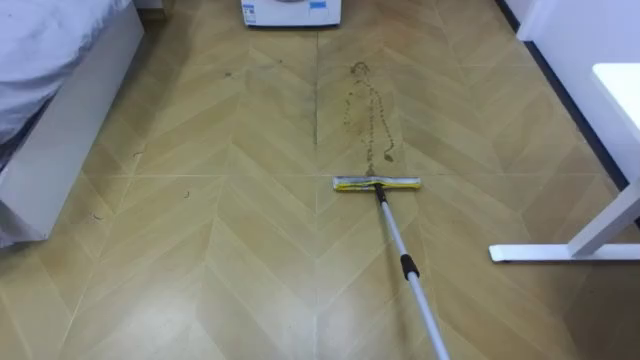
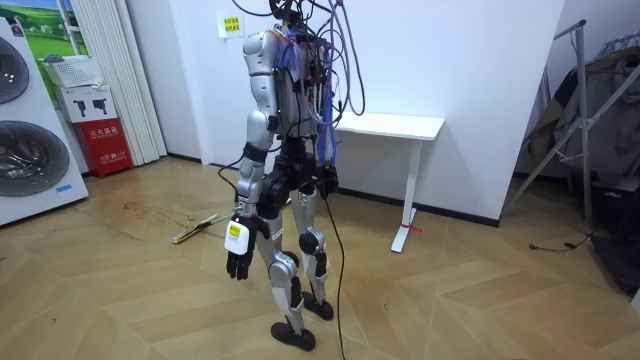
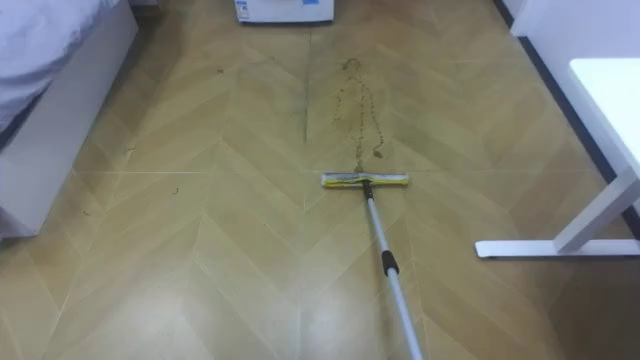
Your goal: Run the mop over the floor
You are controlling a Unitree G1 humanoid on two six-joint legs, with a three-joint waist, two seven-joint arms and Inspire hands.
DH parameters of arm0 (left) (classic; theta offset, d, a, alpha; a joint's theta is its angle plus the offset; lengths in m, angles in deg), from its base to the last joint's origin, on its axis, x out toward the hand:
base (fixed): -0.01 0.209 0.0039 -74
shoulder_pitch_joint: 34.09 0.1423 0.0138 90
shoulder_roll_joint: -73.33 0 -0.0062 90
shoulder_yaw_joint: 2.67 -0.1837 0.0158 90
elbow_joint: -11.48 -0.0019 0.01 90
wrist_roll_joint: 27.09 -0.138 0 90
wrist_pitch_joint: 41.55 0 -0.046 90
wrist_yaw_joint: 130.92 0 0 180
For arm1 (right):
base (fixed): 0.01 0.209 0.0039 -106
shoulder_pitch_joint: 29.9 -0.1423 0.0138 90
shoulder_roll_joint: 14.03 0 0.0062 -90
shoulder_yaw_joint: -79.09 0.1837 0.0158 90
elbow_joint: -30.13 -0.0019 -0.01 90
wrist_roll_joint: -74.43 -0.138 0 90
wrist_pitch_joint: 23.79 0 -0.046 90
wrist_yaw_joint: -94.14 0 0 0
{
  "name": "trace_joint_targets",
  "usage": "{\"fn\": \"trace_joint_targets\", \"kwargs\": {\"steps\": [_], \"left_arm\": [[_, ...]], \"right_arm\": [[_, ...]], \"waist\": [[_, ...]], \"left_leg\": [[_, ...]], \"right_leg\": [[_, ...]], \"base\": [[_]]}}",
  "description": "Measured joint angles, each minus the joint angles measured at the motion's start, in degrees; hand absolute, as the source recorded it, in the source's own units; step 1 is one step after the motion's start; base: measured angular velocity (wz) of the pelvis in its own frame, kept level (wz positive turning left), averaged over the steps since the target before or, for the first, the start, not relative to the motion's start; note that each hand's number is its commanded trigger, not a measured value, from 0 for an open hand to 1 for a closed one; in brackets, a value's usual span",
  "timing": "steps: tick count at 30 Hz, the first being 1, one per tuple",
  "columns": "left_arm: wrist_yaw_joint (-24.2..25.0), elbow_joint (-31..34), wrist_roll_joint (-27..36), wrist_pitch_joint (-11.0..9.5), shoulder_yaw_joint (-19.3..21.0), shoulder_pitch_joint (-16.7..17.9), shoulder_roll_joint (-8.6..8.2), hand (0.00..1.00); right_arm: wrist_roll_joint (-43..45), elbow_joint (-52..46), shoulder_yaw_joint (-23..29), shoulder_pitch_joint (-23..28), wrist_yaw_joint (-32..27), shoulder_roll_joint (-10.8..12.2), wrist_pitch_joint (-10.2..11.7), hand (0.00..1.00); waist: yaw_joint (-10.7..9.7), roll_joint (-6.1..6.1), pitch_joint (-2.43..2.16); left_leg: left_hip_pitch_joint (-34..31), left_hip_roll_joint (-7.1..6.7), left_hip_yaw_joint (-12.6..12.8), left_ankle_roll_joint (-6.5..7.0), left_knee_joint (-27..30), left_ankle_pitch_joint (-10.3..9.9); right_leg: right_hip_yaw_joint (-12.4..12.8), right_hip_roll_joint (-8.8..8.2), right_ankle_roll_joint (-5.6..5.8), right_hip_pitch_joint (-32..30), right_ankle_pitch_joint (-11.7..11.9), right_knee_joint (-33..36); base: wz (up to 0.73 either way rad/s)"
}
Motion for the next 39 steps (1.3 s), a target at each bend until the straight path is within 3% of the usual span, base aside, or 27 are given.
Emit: {"fn": "trace_joint_targets", "kwargs": {"steps": [17, 22, 23, 26, 31, 35, 39], "left_arm": [[1.08, -0.35, -0.13, 0.99, -0.05, 0.70, -0.29, 0.00], [1.07, -0.95, -0.04, 1.43, -0.26, -0.37, -0.28, 0.00], [1.07, -1.27, -0.04, 1.57, -0.21, -0.77, -0.27, 0.00], [1.06, -2.03, -0.02, 1.53, -0.27, -1.36, -0.25, 0.00], [1.04, -2.38, -0.01, 1.57, -1.40, -2.12, -0.11, 0.00], [1.07, -2.64, 0.03, 1.51, -2.42, -3.68, -0.04, 0.00], [0.99, -6.48, 0.05, 1.48, -2.51, -7.07, -0.04, 0.00]], "right_arm": [[-0.49, 0.15, 0.05, -0.15, -0.12, 0.23, -0.30, 1.00], [-4.52, 0.87, -0.77, -1.87, -0.15, -0.06, -0.47, 1.00], [-4.95, 1.23, -1.12, -2.12, -0.30, -0.06, -0.46, 1.00], [-6.92, 2.13, -1.61, -2.92, -0.97, -0.11, -0.44, 1.00], [-9.10, 2.37, -1.70, -3.49, -1.72, -0.12, -0.33, 1.00], [-11.33, 2.51, -1.73, -4.04, -2.76, -0.12, -0.34, 1.00], [-14.62, 4.71, -2.27, -5.98, -3.43, -0.33, -0.42, 1.00]], "waist": [[0.15, 0.05, -0.18], [0.22, 0.55, -0.70], [0.32, 0.74, -0.38], [0.21, 1.02, -0.15], [-0.05, 1.27, -0.24], [-0.43, 1.62, -0.17], [-0.27, 1.75, 0.31]], "left_leg": [[-1.27, 0.03, -0.09, 0.00, 0.39, 0.00], [-4.36, 0.09, -0.27, -0.04, 1.42, -0.05], [-4.60, 0.12, -0.29, -0.05, 1.41, -0.05], [-6.37, 0.10, -0.25, -0.06, 2.01, -0.07], [-10.18, 0.06, -0.23, -0.05, 3.48, -0.06], [-15.46, -0.01, -0.38, -0.03, 6.63, -0.08], [-22.29, -0.96, -1.58, 0.34, 13.12, -1.40]], "right_leg": [[-0.06, -0.05, -0.11, -1.13, -0.08, 0.17], [-0.49, -0.14, -0.25, -4.09, -0.05, 1.65], [-0.68, -0.15, -0.25, -4.51, -0.05, 2.06], [-1.47, -0.27, -0.25, -5.68, -0.08, 2.06], [-2.35, -0.64, -0.26, -9.42, -0.32, 3.65], [-3.23, -1.90, -0.45, -14.78, -1.73, 8.52], [-3.54, -3.75, -0.76, -21.99, -4.68, 16.76]], "base": [[0.01], [0.04], [0.08], [0.14], [0.11], [0.12], [0.10]]}}
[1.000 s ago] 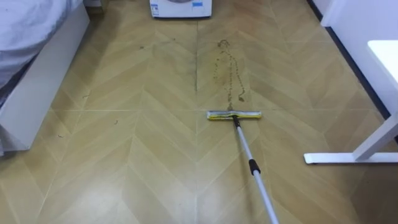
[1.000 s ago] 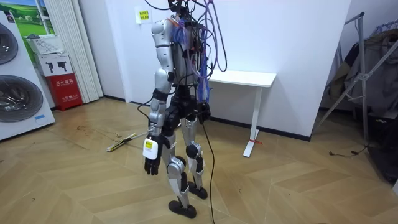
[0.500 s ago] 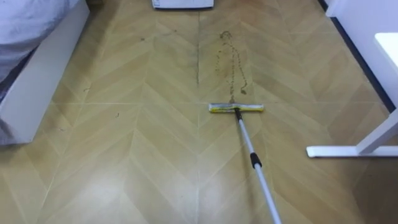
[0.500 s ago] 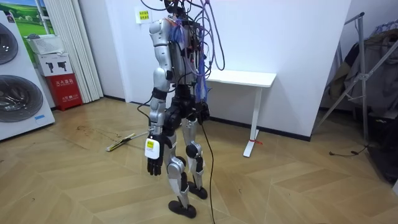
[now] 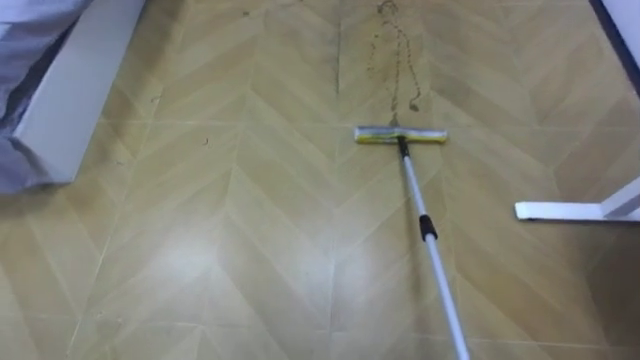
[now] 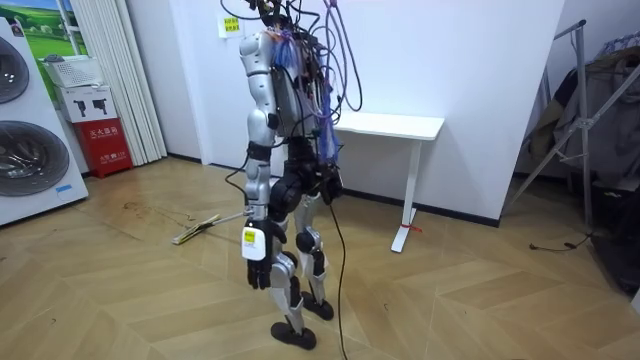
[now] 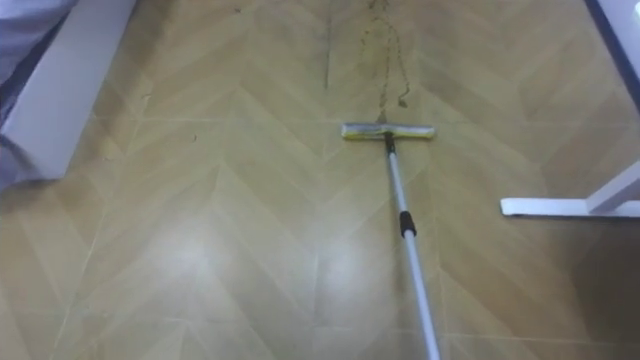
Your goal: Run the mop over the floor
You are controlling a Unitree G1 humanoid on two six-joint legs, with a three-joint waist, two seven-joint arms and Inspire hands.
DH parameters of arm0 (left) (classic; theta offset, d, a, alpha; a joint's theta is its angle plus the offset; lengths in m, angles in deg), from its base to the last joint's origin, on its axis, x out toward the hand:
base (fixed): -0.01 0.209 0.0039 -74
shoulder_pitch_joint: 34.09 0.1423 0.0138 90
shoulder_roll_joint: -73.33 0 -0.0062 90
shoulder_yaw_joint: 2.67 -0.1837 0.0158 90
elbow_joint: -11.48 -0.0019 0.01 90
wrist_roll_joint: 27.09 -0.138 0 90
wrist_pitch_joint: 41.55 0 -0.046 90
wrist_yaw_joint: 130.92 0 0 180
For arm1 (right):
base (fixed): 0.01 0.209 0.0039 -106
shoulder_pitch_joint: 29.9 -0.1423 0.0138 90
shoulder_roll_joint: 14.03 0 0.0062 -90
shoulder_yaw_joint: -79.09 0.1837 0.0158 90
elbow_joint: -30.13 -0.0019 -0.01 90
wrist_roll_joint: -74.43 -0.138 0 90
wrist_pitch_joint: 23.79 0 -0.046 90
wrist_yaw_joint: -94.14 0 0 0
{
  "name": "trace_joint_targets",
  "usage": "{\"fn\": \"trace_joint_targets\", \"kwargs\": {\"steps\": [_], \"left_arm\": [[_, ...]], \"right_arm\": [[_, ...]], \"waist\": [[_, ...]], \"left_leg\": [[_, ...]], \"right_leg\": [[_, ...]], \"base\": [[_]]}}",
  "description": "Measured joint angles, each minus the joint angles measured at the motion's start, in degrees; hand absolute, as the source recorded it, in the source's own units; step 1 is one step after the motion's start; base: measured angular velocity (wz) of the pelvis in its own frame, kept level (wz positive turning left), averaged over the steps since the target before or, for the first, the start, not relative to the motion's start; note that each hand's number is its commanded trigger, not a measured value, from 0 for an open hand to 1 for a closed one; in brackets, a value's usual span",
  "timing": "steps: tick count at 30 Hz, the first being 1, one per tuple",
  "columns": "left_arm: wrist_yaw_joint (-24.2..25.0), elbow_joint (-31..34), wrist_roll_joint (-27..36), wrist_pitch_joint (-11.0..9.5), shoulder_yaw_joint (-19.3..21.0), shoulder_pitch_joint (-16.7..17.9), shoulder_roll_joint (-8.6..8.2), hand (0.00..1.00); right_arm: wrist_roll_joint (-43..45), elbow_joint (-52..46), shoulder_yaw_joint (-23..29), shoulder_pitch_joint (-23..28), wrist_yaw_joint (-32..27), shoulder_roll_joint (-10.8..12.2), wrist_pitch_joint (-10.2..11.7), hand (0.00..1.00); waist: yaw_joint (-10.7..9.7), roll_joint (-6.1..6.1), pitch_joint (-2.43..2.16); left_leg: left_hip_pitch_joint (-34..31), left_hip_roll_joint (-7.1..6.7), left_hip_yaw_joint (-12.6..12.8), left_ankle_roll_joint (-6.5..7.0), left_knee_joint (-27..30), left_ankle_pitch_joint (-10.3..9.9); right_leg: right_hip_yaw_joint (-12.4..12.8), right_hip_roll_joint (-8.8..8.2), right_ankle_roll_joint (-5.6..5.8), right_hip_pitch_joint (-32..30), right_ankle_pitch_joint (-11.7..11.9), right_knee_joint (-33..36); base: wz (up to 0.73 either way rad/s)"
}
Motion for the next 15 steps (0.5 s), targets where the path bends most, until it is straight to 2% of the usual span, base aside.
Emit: {"fn": "trace_joint_targets", "kwargs": {"steps": [1, 3, 4, 6, 7, 8, 9, 10, 11, 12, 13, 14, 15], "left_arm": [[-0.04, -0.51, 0.03, 0.00, 0.02, -0.34, 0.00, 0.00], [-0.19, -2.07, 0.08, 0.01, 0.07, -1.87, -0.10, 0.00], [-0.24, -2.09, 0.08, -0.01, 0.08, -2.02, -0.10, 0.00], [-1.02, -2.23, 0.36, 0.02, 0.04, -2.14, -0.18, 0.00], [-1.17, -2.26, 0.57, 0.14, 0.06, -2.17, -0.18, 0.00], [-1.27, -2.25, 0.70, 0.14, -0.04, -2.22, -0.15, 0.00], [-1.38, -2.27, 1.72, 0.16, -1.17, -2.28, 0.06, 0.00], [-1.47, -2.23, 2.46, 0.14, -1.80, -2.26, 0.20, 0.00], [-1.56, -2.16, 3.50, 0.13, -2.57, -2.22, 0.37, 0.00], [-1.66, -1.93, 5.17, 0.07, -3.61, -2.17, 0.65, 0.00], [-1.66, -1.69, 5.62, 0.07, -3.97, -2.45, 0.84, 0.00], [-1.62, -1.54, 5.62, -0.23, -4.00, -2.09, 1.38, 0.00], [-1.60, -1.63, 5.66, -0.23, -4.01, -1.95, 1.84, 0.00]], "right_arm": [[-0.38, 0.14, 0.00, -0.12, -0.17, 0.02, 0.00, 1.00], [-2.34, 0.43, 0.01, -0.39, -0.49, -0.04, 0.01, 1.00], [-2.95, 0.52, 0.02, -0.53, -0.57, -0.06, 0.01, 1.00], [-5.10, 1.63, 0.01, -1.71, -1.34, -0.02, 0.02, 1.00], [-5.45, 2.29, 0.01, -2.35, -1.59, -0.01, -0.02, 1.00], [-5.58, 2.96, 0.07, -3.72, -1.77, -0.17, 0.01, 1.00], [-5.87, 4.06, 0.16, -5.27, -1.67, -0.64, 0.03, 1.00], [-5.99, 4.57, 0.06, -6.11, -1.67, -0.93, 0.03, 1.00], [-6.63, 4.92, 0.08, -7.61, -1.59, -1.81, -0.08, 1.00], [-7.28, 4.93, -0.05, -9.38, -1.53, -2.79, -0.06, 1.00], [-7.64, 4.92, -0.10, -10.39, -1.29, -3.28, -0.02, 1.00], [-8.07, 4.93, -0.14, -12.87, -0.28, -4.10, -0.02, 1.00], [-8.72, 5.27, -0.15, -15.37, 0.66, -4.82, 0.02, 1.00]], "waist": [[-0.10, 0.13, 0.05], [0.26, 1.37, 0.54], [0.44, 1.58, 0.63], [0.83, 2.19, 0.82], [0.83, 2.16, 0.85], [0.96, 2.15, 0.81], [0.83, 2.45, 0.66], [1.12, 2.45, 0.66], [2.00, 2.40, 0.64], [3.23, 2.21, 0.65], [3.60, 1.88, 0.53], [4.51, 0.87, 0.53], [4.96, 0.39, 0.78]], "left_leg": [[-0.98, 0.00, -0.35, -0.05, 0.98, -0.33], [-5.43, 0.23, -0.69, -0.17, 6.55, -1.93], [-6.73, 0.25, -0.55, -0.14, 8.13, -2.28], [-11.32, 0.15, -0.87, -0.64, 15.12, -3.58], [-12.58, 0.12, -1.02, -0.84, 17.35, -3.71], [-15.80, 0.04, -0.84, -1.02, 22.53, -3.71], [-19.52, 0.19, -0.86, -1.58, 29.21, -3.04], [-21.15, 0.21, -0.77, -1.51, 32.39, -2.56], [-24.29, 0.70, -0.35, -1.55, 38.65, -0.83], [-27.19, 1.48, 0.25, -1.72, 44.04, 1.76], [-28.55, 1.61, 0.35, -1.85, 45.91, 2.51], [-30.54, 2.01, 0.80, -1.78, 47.42, 2.44], [-31.92, 2.25, 1.17, -1.59, 46.51, 2.01]], "right_leg": [[-0.17, -0.17, -0.05, -0.84, -0.33, 1.00], [-1.17, -0.34, -0.36, -3.94, -1.45, 4.42], [-1.31, -0.51, -0.47, -4.96, -1.92, 5.63], [-1.60, -1.69, -0.77, -8.73, -4.40, 11.73], [-1.64, -2.27, -0.82, -9.64, -5.22, 13.56], [-2.12, -3.23, -1.06, -11.40, -6.84, 16.81], [-2.53, -3.75, -1.13, -13.08, -8.58, 20.15], [-2.51, -4.08, -1.11, -13.79, -9.62, 21.93], [-2.03, -4.38, -0.77, -14.80, -11.72, 25.19], [-1.37, -4.40, -0.73, -15.67, -13.09, 27.75], [-0.97, -4.41, -0.71, -16.24, -13.64, 28.88], [0.28, -4.33, -0.41, -17.12, -14.54, 30.67], [0.63, -4.26, -0.08, -17.26, -15.10, 31.44]], "base": [[0.13], [0.18], [0.12], [0.10], [0.16], [0.21], [0.18], [0.07], [-0.15], [-0.22], [-0.28], [-0.20], [-0.13]]}}
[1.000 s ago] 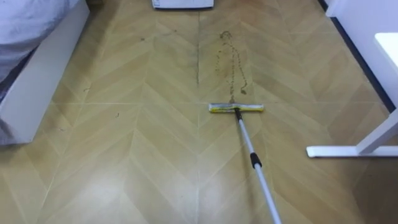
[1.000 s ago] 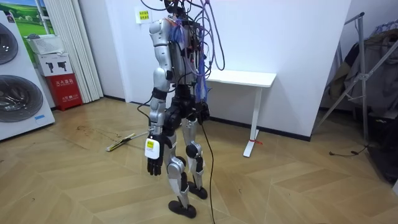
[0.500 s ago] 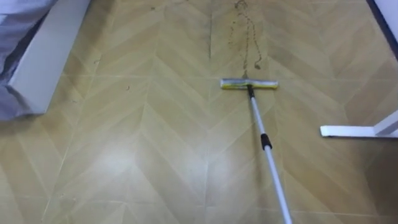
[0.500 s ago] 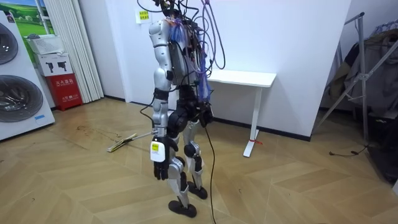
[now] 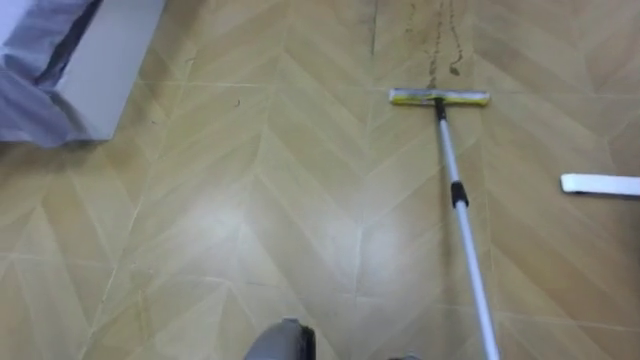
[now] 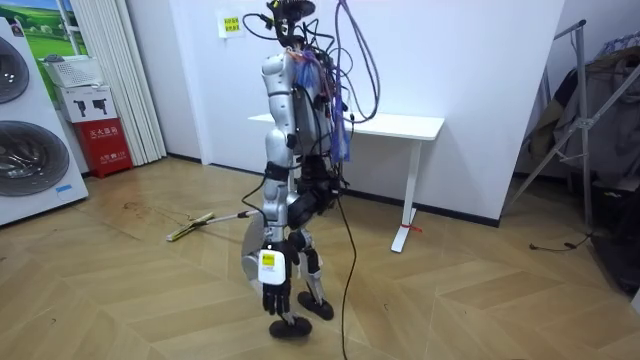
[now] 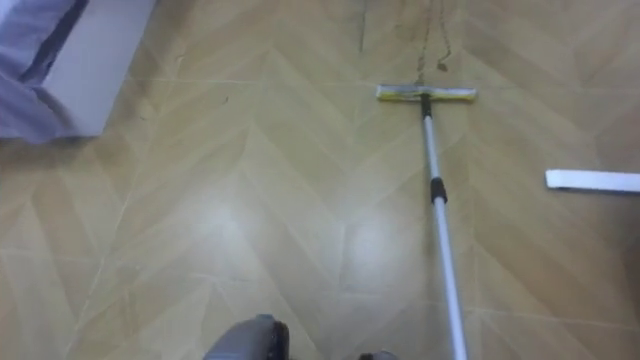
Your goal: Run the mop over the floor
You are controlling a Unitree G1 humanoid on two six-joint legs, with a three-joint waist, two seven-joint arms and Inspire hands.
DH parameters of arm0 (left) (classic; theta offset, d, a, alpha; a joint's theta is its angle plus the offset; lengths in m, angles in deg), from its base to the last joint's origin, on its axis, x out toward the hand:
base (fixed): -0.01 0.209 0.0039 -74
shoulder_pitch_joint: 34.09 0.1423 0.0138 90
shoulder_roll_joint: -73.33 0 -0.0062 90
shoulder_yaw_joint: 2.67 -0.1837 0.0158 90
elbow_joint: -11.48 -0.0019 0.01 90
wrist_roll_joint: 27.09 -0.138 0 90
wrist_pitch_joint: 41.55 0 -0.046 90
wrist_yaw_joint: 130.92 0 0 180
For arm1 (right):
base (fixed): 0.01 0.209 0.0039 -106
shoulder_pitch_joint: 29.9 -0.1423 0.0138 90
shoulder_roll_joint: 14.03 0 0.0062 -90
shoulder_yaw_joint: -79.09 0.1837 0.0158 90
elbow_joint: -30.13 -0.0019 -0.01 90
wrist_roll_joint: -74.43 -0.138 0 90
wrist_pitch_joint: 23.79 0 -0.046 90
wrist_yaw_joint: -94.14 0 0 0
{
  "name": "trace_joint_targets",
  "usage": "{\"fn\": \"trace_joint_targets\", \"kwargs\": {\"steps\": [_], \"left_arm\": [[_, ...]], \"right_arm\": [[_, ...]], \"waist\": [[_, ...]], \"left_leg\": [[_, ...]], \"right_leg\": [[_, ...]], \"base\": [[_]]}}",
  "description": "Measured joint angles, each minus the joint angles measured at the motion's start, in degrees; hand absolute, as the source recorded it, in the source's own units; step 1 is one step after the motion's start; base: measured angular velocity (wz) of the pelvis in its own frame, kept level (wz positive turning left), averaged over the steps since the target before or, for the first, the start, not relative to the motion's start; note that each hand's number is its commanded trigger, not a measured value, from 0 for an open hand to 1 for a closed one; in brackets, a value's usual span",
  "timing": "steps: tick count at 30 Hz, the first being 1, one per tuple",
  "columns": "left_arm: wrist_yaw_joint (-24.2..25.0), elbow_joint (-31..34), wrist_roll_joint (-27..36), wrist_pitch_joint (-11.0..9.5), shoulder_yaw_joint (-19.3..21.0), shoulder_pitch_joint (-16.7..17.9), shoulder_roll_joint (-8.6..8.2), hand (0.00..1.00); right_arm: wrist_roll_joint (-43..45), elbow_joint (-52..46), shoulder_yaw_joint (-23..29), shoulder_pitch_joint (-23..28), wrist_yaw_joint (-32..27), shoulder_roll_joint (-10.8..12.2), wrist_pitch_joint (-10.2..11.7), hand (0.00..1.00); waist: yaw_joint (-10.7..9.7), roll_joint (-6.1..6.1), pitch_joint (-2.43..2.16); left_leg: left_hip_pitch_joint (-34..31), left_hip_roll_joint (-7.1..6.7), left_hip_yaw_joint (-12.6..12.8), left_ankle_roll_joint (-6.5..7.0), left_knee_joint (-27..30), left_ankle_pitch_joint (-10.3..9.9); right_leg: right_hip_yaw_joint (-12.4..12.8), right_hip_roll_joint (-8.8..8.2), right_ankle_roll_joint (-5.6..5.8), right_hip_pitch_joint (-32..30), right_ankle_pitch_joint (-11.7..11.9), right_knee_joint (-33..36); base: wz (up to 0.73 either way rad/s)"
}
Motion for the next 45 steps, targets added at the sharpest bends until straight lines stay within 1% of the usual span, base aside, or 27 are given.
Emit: {"fn": "trace_joint_targets", "kwargs": {"steps": [1, 2, 5, 7, 8, 10, 12, 14, 16, 17, 18, 20, 21, 25, 26, 27, 29, 31, 33, 34, 35, 37, 38, 39, 41, 43, 45], "left_arm": [[0.06, 0.15, -0.02, 0.01, 0.02, 0.04, 0.17, 0.00], [0.17, 1.40, -0.07, 0.04, 0.04, 0.16, 0.50, 0.00], [1.04, 2.32, -0.19, 0.26, 0.26, 0.87, 0.85, 0.00], [2.05, 1.81, -0.25, 0.48, 0.14, 0.64, 0.87, 0.00], [2.38, 1.69, -0.25, 0.40, -0.04, 0.12, 0.68, 0.00], [2.53, 1.42, -0.19, 0.35, 0.02, -1.20, 0.15, 0.00], [1.60, 2.32, -0.12, -0.09, -0.09, -1.75, 0.07, 0.00], [0.28, 3.30, -0.22, -0.19, -0.38, -2.16, 0.29, 0.00], [-1.25, 3.48, -0.18, -0.84, -0.43, -2.59, -0.18, 0.00], [-1.94, 3.44, -0.20, -0.92, -0.56, -2.58, -0.55, 0.00], [-2.38, 3.22, -0.20, -0.81, -0.91, -2.56, -1.00, 0.00], [-2.47, 2.76, -0.11, -0.74, -1.35, -2.45, -2.04, 0.00], [-2.43, 2.76, -0.02, -0.72, -1.82, -2.25, -2.17, 0.00], [-2.53, 3.02, 2.34, -0.42, -2.11, -2.16, -1.38, 0.00], [-2.93, 3.25, 3.37, -0.30, -2.36, -1.91, -0.62, 0.00], [-3.49, 3.56, 5.14, -0.18, -3.45, -1.64, 0.48, 0.00], [-3.65, 3.83, 6.85, -0.17, -4.77, -0.92, 2.60, 0.00], [-3.53, 4.17, 6.69, -0.17, -4.73, -0.13, 3.50, 0.00], [-2.99, 5.12, 6.48, 0.07, -4.77, 1.68, 3.40, 0.00], [-2.73, 5.07, 6.47, 0.06, -4.76, 2.14, 3.23, 0.00], [-1.92, 4.90, 6.33, 0.11, -4.75, 2.36, 3.06, 0.00], [-0.74, 4.71, 5.79, 0.26, -4.77, 2.40, 2.67, 0.00], [-0.58, 4.39, 5.48, 0.25, -4.73, 1.15, 1.95, 0.00], [-0.58, 4.40, 5.43, -0.08, -4.60, 0.47, 1.42, 0.00], [-0.92, 4.72, 4.29, -0.66, -4.14, -0.06, 0.90, 0.00], [-1.76, 5.54, 4.24, -1.46, -4.23, -0.57, 0.62, 0.00], [-3.41, 5.65, 4.28, -2.26, -4.84, -0.88, -0.21, 0.00]], "right_arm": [[-0.96, 0.18, -0.10, -0.89, 0.40, -0.42, -0.02, 1.00], [-2.40, 0.24, -0.57, -1.99, 1.41, -1.12, -0.06, 1.00], [-6.00, -0.59, -1.36, -1.80, 2.37, -1.82, -0.11, 1.00], [-8.13, -0.31, -1.43, 0.99, 3.75, -1.91, 0.10, 1.00], [-8.58, 0.24, -1.51, 3.10, 4.10, -2.41, 0.04, 1.00], [-8.57, 2.33, -2.01, 5.95, 4.23, -4.20, -0.02, 1.00], [-8.29, 3.06, -2.31, 11.25, 3.12, -4.85, -0.23, 1.00], [-8.29, 3.06, -2.52, 13.31, 2.58, -3.77, -1.30, 1.00], [-8.39, 3.13, -2.69, 14.59, 0.95, -2.02, -2.03, 1.00], [-8.20, 3.18, -2.66, 15.17, 0.16, -0.77, -2.09, 1.00], [-7.70, 3.15, -2.55, 15.21, -0.39, 0.25, -2.44, 1.00], [-6.57, 3.10, -2.03, 14.68, -0.73, 0.51, -3.26, 1.00], [-5.62, 3.10, -1.69, 13.49, -1.05, 0.50, -4.16, 1.00], [-1.88, 3.77, 0.28, 4.69, -1.29, -3.27, -6.36, 1.00], [-1.13, 3.43, -0.21, 0.88, -1.51, -5.20, -6.21, 1.00], [-1.30, 3.25, -2.24, -3.00, -1.73, -6.76, -5.63, 1.00], [-1.67, 2.22, -4.48, -8.08, -1.60, -7.64, -4.32, 1.00], [-3.51, -0.40, -4.73, -10.50, -0.51, -8.73, -2.85, 1.00], [-6.33, -1.31, -6.06, -11.75, 0.42, -8.47, -1.95, 1.00], [-6.89, -1.30, -6.06, -11.19, 0.62, -8.30, -1.95, 1.00], [-8.63, -1.29, -6.11, -9.05, 1.05, -7.93, -1.91, 1.00], [-12.11, -1.14, -6.05, -4.20, 1.58, -7.84, -1.81, 1.00], [-13.06, -0.26, -6.16, -0.84, 1.60, -8.11, -1.78, 1.00], [-13.05, 1.78, -6.16, 1.45, 1.29, -7.91, -1.81, 1.00], [-13.02, 3.09, -6.63, 5.84, -0.36, -7.08, -1.96, 1.00], [-12.97, 3.11, -6.79, 9.16, -2.57, -5.74, -2.01, 1.00], [-12.92, 3.10, -6.97, 11.81, -5.17, -2.95, -2.23, 1.00]], "waist": [[0.07, -0.16, -0.03], [0.36, -0.77, -0.16], [0.73, -0.43, -0.44], [0.21, -0.98, -0.42], [0.10, -0.80, -0.71], [0.02, 0.41, -0.54], [-0.75, 2.43, -1.28], [-1.86, 3.25, -1.17], [-2.79, 3.91, -0.78], [-2.98, 3.62, -0.63], [-2.95, 3.15, -0.49], [-2.85, 3.59, -0.64], [-2.25, 3.70, -0.62], [-0.87, 2.51, -0.12], [0.23, 2.12, -0.15], [1.90, 1.08, 0.08], [3.04, -1.18, 0.15], [4.50, -2.27, 0.44], [5.14, -2.94, 0.56], [5.09, -2.72, 0.55], [5.11, -2.22, 0.59], [4.59, -1.18, 0.12], [4.41, -0.31, 0.10], [4.40, 0.20, -0.01], [3.77, 1.34, -0.42], [2.45, 2.94, -0.50], [0.43, 4.74, -0.58]], "left_leg": [[-0.46, -0.07, 0.08, 0.50, -1.53, -0.33], [-0.55, -0.15, 0.33, 0.85, -7.31, -0.58], [1.72, -0.44, 1.84, 1.53, -24.82, -0.07], [3.16, -2.37, 2.12, 3.63, -25.66, -0.70], [3.85, -3.27, 3.02, 5.87, -25.69, -2.16], [4.12, -4.59, 4.49, 7.38, -24.02, -4.68], [4.81, -5.78, 4.61, 9.04, -22.08, -8.49], [5.29, -5.96, 4.22, 9.29, -22.09, -10.24], [6.10, -6.21, 2.83, 8.99, -22.61, -11.30], [7.03, -6.48, 1.82, 8.48, -23.14, -11.97], [7.84, -7.20, -0.01, 7.71, -23.30, -13.01], [8.66, -7.13, -1.37, 6.60, -21.13, -15.66], [9.06, -6.47, -1.41, 5.59, -19.06, -16.58], [7.78, -4.77, -1.17, 4.17, -9.52, -16.19], [5.59, -3.79, -1.03, 1.88, -3.33, -14.01], [3.25, -2.52, -0.67, 0.91, 2.96, -10.44], [0.09, -2.00, -0.29, 0.54, 8.47, -5.73], [-2.73, -1.61, -0.27, 2.06, 6.08, -7.13], [-3.85, -2.17, -0.28, 1.66, -8.24, -8.03], [-3.83, -2.30, -0.35, 1.73, -12.45, -7.77], [-3.97, -2.35, 0.46, 3.59, -17.43, -5.37], [-2.89, -2.34, 1.89, 6.68, -17.74, -6.24], [-1.79, -3.04, 2.76, 7.88, -17.56, -7.89], [-0.59, -3.80, 3.79, 9.08, -17.31, -9.31], [1.77, -4.95, 3.88, 9.80, -17.37, -11.77], [3.29, -5.75, 1.85, 9.62, -17.64, -13.39], [5.29, -6.84, -2.48, 8.67, -18.65, -14.17]], "right_leg": [[0.00, 0.01, 0.25, 0.02, -0.20, 0.07], [0.34, -0.03, 0.82, 0.01, -0.51, -0.07], [0.96, 0.18, 2.07, 0.93, -1.61, -1.17], [1.49, -1.34, 3.29, 3.08, -2.05, -2.45], [3.47, -1.40, 3.82, 3.69, -1.90, -2.82], [7.11, -2.56, 6.25, 0.58, 0.96, 4.33], [10.29, -2.68, 7.67, -5.60, 10.10, 15.38], [11.92, -1.65, 7.78, -10.93, 10.68, 16.79], [11.90, -0.49, 7.94, -15.75, 9.43, 11.86], [11.99, -0.03, 7.99, -17.54, 9.53, 4.31], [11.97, 0.19, 7.47, -18.58, 10.96, -3.74], [10.30, 0.15, 5.95, -18.07, 15.39, -7.17], [8.78, -0.06, 4.29, -16.90, 14.88, -5.94], [7.20, 0.16, 2.68, -14.90, 9.27, -1.84], [7.38, 0.65, 2.59, -14.76, 7.19, 0.43], [7.91, 1.75, 2.32, -14.21, 5.44, 2.31], [8.45, 2.21, 1.64, -13.28, 2.98, 4.57], [8.51, 3.08, 1.54, -11.52, 1.57, 5.01], [8.49, 3.70, 1.57, -7.82, -0.34, 3.55], [8.46, 3.93, 1.80, -6.55, -0.94, 2.86], [8.05, 3.98, 2.29, -3.91, -2.23, 1.53], [8.39, 3.80, 3.71, -0.70, -3.61, -0.28], [9.69, 3.29, 5.30, -0.87, -2.74, 1.75], [10.85, 2.07, 8.18, -2.58, 0.20, 7.05], [11.57, 1.08, 9.10, -5.06, 5.76, 13.40], [12.18, 1.42, 8.75, -9.47, 6.45, 15.30], [12.20, 1.88, 8.51, -15.84, 6.48, 8.76]], "base": [[0.05], [0.14], [0.12], [0.27], [0.39], [0.31], [0.08], [-0.15], [-0.26], [-0.39], [-0.44], [-0.20], [-0.08], [0.05], [-0.19], [-0.24], [-0.01], [0.08], [0.16], [0.40], [0.51], [0.64], [0.52], [0.35], [-0.06], [-0.18], [-0.27]]}}
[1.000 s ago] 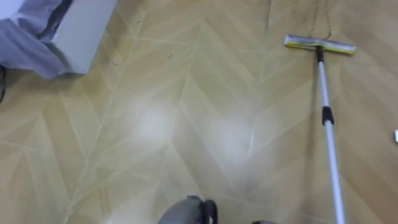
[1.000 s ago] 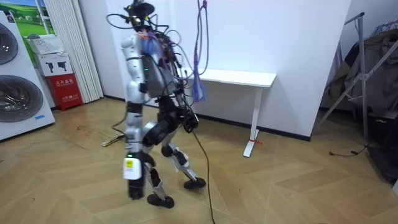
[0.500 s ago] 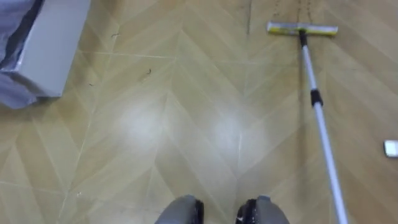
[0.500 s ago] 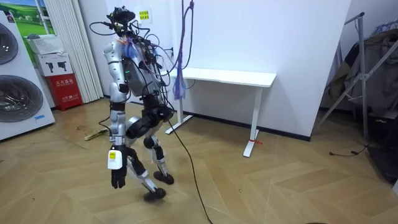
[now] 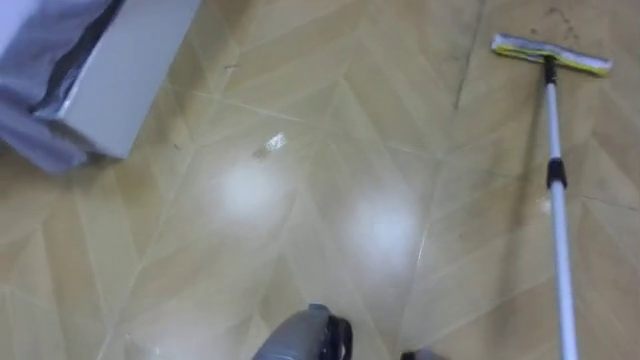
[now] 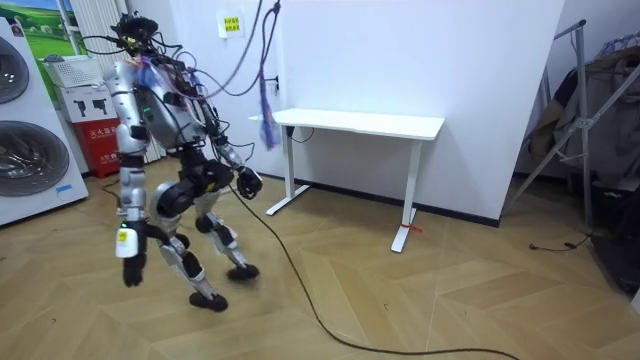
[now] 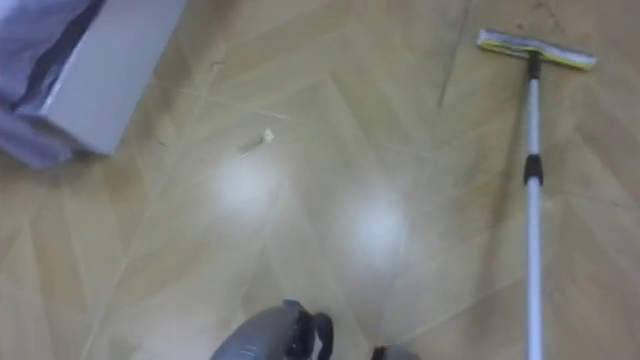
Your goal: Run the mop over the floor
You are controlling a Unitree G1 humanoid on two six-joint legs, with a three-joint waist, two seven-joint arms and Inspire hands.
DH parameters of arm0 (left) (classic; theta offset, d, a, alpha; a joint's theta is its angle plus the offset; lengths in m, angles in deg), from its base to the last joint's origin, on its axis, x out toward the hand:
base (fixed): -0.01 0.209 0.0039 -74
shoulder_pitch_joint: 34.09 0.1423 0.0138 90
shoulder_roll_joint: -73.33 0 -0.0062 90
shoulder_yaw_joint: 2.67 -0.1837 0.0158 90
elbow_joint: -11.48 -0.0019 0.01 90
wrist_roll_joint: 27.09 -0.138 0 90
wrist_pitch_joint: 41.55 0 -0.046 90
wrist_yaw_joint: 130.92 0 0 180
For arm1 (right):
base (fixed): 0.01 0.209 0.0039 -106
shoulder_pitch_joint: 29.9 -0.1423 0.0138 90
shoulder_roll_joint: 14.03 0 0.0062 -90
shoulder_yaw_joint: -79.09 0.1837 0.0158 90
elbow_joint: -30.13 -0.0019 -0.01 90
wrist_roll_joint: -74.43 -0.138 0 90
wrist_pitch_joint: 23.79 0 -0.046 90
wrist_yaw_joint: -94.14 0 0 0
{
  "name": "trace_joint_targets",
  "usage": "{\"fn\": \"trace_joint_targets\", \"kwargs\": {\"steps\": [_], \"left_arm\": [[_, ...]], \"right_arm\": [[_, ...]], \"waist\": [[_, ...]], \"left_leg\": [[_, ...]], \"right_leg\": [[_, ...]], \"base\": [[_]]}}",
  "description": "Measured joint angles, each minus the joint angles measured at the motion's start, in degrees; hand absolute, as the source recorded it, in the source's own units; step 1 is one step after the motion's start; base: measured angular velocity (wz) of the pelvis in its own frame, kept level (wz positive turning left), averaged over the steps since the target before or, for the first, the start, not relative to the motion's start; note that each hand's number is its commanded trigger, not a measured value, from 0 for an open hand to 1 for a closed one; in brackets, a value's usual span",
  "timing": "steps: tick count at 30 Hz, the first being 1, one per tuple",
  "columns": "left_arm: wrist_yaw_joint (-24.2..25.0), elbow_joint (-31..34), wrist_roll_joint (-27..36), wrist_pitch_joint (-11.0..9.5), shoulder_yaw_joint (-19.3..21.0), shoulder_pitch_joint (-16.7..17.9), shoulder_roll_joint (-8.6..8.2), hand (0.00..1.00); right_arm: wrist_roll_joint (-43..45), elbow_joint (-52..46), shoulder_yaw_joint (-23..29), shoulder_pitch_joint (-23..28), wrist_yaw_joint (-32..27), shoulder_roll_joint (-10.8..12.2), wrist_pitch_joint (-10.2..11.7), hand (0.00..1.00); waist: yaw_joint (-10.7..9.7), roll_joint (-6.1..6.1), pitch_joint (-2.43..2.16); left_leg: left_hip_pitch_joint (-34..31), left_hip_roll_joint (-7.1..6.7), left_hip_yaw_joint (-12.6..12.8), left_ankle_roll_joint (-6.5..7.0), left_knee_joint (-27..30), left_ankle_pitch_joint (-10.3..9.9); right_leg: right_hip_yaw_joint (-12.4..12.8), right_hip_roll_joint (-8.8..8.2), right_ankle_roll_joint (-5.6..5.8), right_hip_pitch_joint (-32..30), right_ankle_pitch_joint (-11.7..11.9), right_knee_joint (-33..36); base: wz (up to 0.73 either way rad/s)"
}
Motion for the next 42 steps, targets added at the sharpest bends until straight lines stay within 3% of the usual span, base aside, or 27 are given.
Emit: {"fn": "trace_joint_targets", "kwargs": {"steps": [1, 3, 4, 5, 7, 11, 13, 15, 17, 19, 20, 21, 22, 23, 25, 26, 27, 29, 31, 32, 33, 34, 35, 36, 38, 40, 42], "left_arm": [[-0.22, -0.01, 0.04, 0.01, -0.08, 0.00, -0.15, 0.00], [-1.22, -0.13, 0.10, 0.32, -0.06, 0.64, -0.96, 0.00], [-1.21, -0.16, 0.10, 0.48, -0.05, 0.86, -1.19, 0.00], [-1.18, -0.18, 0.07, 0.68, -0.06, 0.89, -1.83, 0.00], [-1.18, 0.00, 0.20, 0.65, -0.08, 0.68, -1.85, 0.00], [-1.22, 0.42, 0.80, 1.05, -0.10, 1.88, -0.67, 0.00], [-1.21, 1.34, 1.24, 1.03, -0.15, 3.04, 0.72, 0.00], [-1.13, 2.21, 1.28, 1.13, -0.10, 4.37, 2.98, 0.00], [-0.81, 2.39, 1.25, 1.15, -0.09, 5.10, 3.74, 0.00], [0.59, 2.97, 1.24, 1.56, -0.07, 5.88, 3.62, 0.00], [1.81, 2.71, 1.17, 1.69, -0.05, 6.16, 3.39, 0.00], [3.07, 2.34, 1.08, 2.04, -0.09, 5.70, 2.94, 0.00], [3.61, 2.16, 0.99, 2.14, -0.09, 5.14, 2.65, 0.00], [4.43, 1.26, 0.18, 2.03, 0.10, 4.50, 1.89, 0.00], [5.26, 1.13, 0.05, 1.29, 0.09, 4.33, 0.75, 0.00], [5.51, 0.80, 0.04, 0.94, 0.04, 4.43, 0.16, 0.00], [5.48, 0.57, 0.01, 0.64, 0.18, 4.44, -0.06, 0.00], [4.84, 0.58, 0.10, -0.17, 0.71, 4.43, -0.29, 0.00], [3.68, 0.33, 0.16, -0.29, 0.77, 4.44, -0.56, 0.00], [3.02, 0.07, 0.13, -0.25, 0.70, 4.45, -0.58, 0.00], [2.30, -0.25, 0.14, -0.08, 0.90, 4.49, -0.51, 0.00], [2.10, -0.43, 0.12, 0.00, 1.21, 4.48, -0.61, 0.00], [2.07, -0.39, 0.11, 0.04, 1.14, 4.42, -0.81, 0.00], [2.07, -0.41, 0.25, 0.07, 1.11, 4.41, -0.78, 0.00], [1.60, -0.47, 1.45, 0.61, 0.43, 4.44, -0.10, 0.00], [1.01, 0.01, 2.96, 1.66, -1.29, 4.79, 0.84, 0.00], [0.42, 1.81, 3.90, 2.35, -2.79, 6.88, 1.84, 0.00]], "right_arm": [[-0.03, 0.00, -0.14, 0.55, -0.44, 0.90, -0.10, 1.00], [0.20, 0.00, 0.21, 2.36, -0.91, 3.86, -0.75, 1.00], [0.49, -0.18, 0.55, 2.46, -0.94, 4.22, -1.23, 1.00], [0.64, -0.69, 1.28, 2.88, -0.97, 4.44, -2.34, 1.00], [0.82, -0.42, 2.33, 0.57, -1.00, 4.42, -3.68, 1.00], [1.89, -0.01, 3.08, -10.81, -0.93, -0.35, -4.43, 1.00], [1.43, -0.76, 2.11, -15.96, -0.55, -3.06, -3.68, 1.00], [0.14, -3.35, 2.01, -19.97, 0.64, -5.59, -2.36, 1.00], [-1.35, -4.46, 2.30, -21.05, 1.37, -6.16, -0.60, 1.00], [-4.09, -4.40, 2.89, -20.02, 2.16, -5.76, -0.15, 1.00], [-5.68, -4.34, 3.34, -17.83, 2.50, -4.98, -0.06, 1.00], [-7.84, -4.29, 3.18, -14.64, 2.96, -4.69, 0.04, 1.00], [-8.92, -4.13, 3.13, -12.77, 3.31, -4.72, 0.11, 1.00], [-10.25, -2.83, 2.71, -9.76, 3.79, -4.82, 0.18, 1.00], [-10.31, -0.96, 2.29, -5.24, 3.39, -4.51, 0.18, 1.00], [-9.64, -0.97, 1.29, -1.75, 2.76, -3.57, 0.16, 1.00], [-8.31, -1.12, 1.19, 1.29, 1.55, -2.68, -0.11, 1.00], [-8.04, -1.15, 0.93, 3.86, -0.14, -0.74, -0.40, 1.00], [-6.26, -1.20, 0.42, 4.87, -0.75, 1.08, -0.80, 1.00], [-4.95, -1.21, 0.40, 4.56, -0.91, 2.13, -1.34, 1.00], [-3.22, -1.28, 0.43, 3.98, -0.93, 3.04, -2.15, 1.00], [-1.98, -1.45, 0.55, 3.77, -0.92, 3.22, -2.68, 1.00], [-0.48, -1.61, 0.83, 3.01, -0.96, 3.22, -3.66, 1.00], [0.74, -1.10, 2.24, 1.78, -0.98, 3.02, -4.58, 1.00], [1.80, 0.85, 3.65, -2.45, -0.77, 1.85, -5.64, 1.00], [2.03, 0.92, 3.94, -7.47, -0.69, -0.78, -6.03, 1.00], [0.67, -0.66, 3.02, -14.89, -0.42, -4.03, -4.44, 1.00]], "waist": [[-0.23, -0.10, 0.03], [-1.13, -1.01, 0.20], [-1.78, -1.35, 0.39], [-2.01, -0.71, -0.01], [-1.95, -1.05, 0.06], [-0.35, -3.71, 0.63], [1.46, -4.47, 0.69], [1.90, -5.48, 0.84], [2.09, -6.34, 1.08], [2.04, -6.24, 0.90], [2.05, -6.00, 0.75], [1.86, -5.63, 0.29], [1.85, -5.34, 0.13], [1.92, -4.57, 0.04], [1.88, -3.67, -0.01], [1.49, -2.57, -0.25], [1.40, -1.77, -0.59], [0.72, -0.83, -0.18], [-0.76, -0.60, 0.20], [-1.45, -0.27, -0.01], [-1.96, -0.83, 0.28], [-2.42, -0.96, 0.19], [-3.34, -0.87, 0.10], [-3.36, -0.93, 0.08], [-2.79, -1.62, 0.10], [-1.34, -3.03, 0.21], [0.34, -5.27, 0.41]], "left_leg": [[0.71, -0.40, -1.03, -0.33, -0.44, -0.17], [3.14, -2.00, -3.66, -2.33, 0.91, -1.48], [3.45, -2.19, -3.87, -3.02, 1.97, -2.35], [3.90, -1.45, -3.70, -3.90, 3.79, -3.82], [4.09, -0.69, -3.50, -4.89, 5.59, -4.44], [4.14, 0.92, -3.16, -6.37, 10.31, -4.39], [2.55, 2.94, -2.47, -8.47, 14.34, -2.97], [-1.86, 3.68, -1.45, -8.20, 14.05, -2.84], [-4.87, 3.33, 0.55, -7.93, 7.71, -2.45], [-5.05, 1.88, 1.37, -6.55, -0.83, 1.85], [-3.92, 1.10, 1.33, -5.33, -3.93, 5.75], [-2.06, 1.24, 2.02, -3.20, -4.74, 7.09], [-1.45, 1.75, 3.14, -2.52, -4.83, 7.23], [-0.38, 2.96, 5.77, -0.71, -4.60, 6.78], [1.87, 2.56, 7.78, 0.75, -4.57, 5.02], [3.22, 2.16, 7.46, 0.97, -4.63, 3.58], [4.25, 1.62, 6.26, 0.82, -4.96, 2.22], [5.58, 0.53, 3.34, 0.37, -5.55, 1.23], [7.19, -0.33, 0.59, -0.11, -7.38, 0.95], [8.31, -0.46, -0.94, -0.64, -8.03, 0.70], [8.97, -0.88, -2.64, -1.75, -7.48, -0.09], [9.10, -1.08, -2.90, -2.35, -6.62, -0.54], [8.98, -1.06, -2.89, -3.19, -4.06, -1.02], [8.75, -0.80, -2.82, -4.50, -0.53, -1.73], [6.84, 0.23, -1.76, -5.36, 6.52, -1.98], [3.91, 1.31, -0.82, -7.22, 14.88, -0.32], [-0.67, 2.38, -0.39, -8.46, 22.80, 3.50]], "right_leg": [[-0.05, -0.16, -0.18, -0.95, 0.39, -3.41], [-0.31, -1.06, -0.85, -1.64, 5.22, -14.18], [-0.67, -1.78, -1.18, -0.98, 6.63, -13.73], [-2.44, -2.06, -2.78, 0.01, 5.97, -12.16], [-3.82, -2.17, -4.00, 0.67, 3.99, -10.48], [-4.98, -1.39, -5.98, 2.13, -0.01, -7.74], [-4.84, 0.75, -6.57, 3.02, -0.84, -7.72], [-4.27, 2.31, -7.50, 4.58, -1.78, -8.20], [-3.50, 2.90, -7.53, 7.06, -2.50, -9.55], [-1.82, 4.43, -7.01, 11.20, -3.43, -12.08], [-0.83, 4.74, -6.73, 14.05, -4.26, -13.67], [0.67, 5.40, -6.23, 15.92, -5.01, -14.65], [1.22, 5.38, -5.75, 16.67, -5.49, -14.84], [1.83, 4.96, -4.94, 17.26, -5.65, -13.69], [2.19, 3.29, -1.28, 16.09, -3.58, -8.36], [1.59, 2.38, 0.66, 14.67, -0.46, -4.34], [1.48, 2.33, 0.85, 12.24, 2.45, -0.44], [1.38, 2.12, -0.03, 7.33, 1.99, 1.09], [1.18, 1.92, -0.21, 2.84, 1.67, -4.54], [1.30, 1.94, -0.70, 2.22, 2.39, -12.37], [1.92, 1.91, -0.60, 2.40, 4.66, -19.46], [1.09, 1.18, -1.35, 2.77, 6.18, -19.79], [-1.71, -0.80, -2.44, 3.92, 7.42, -19.07], [-4.63, -2.73, -3.42, 4.71, 6.79, -16.88], [-6.46, -3.65, -4.41, 5.17, 3.12, -12.73], [-6.62, -3.47, -4.72, 5.07, -0.50, -8.63], [-6.52, -2.86, -5.43, 5.67, -3.41, -5.65]], "base": [[-0.47], [-0.28], [0.17], [0.28], [0.22], [0.10], [0.00], [0.38], [0.66], [0.64], [0.60], [0.61], [0.51], [0.20], [-0.21], [-0.62], [-0.73], [-0.96], [-0.92], [-0.93], [-0.83], [-0.41], [0.11], [0.26], [0.43], [0.35], [0.20]]}}
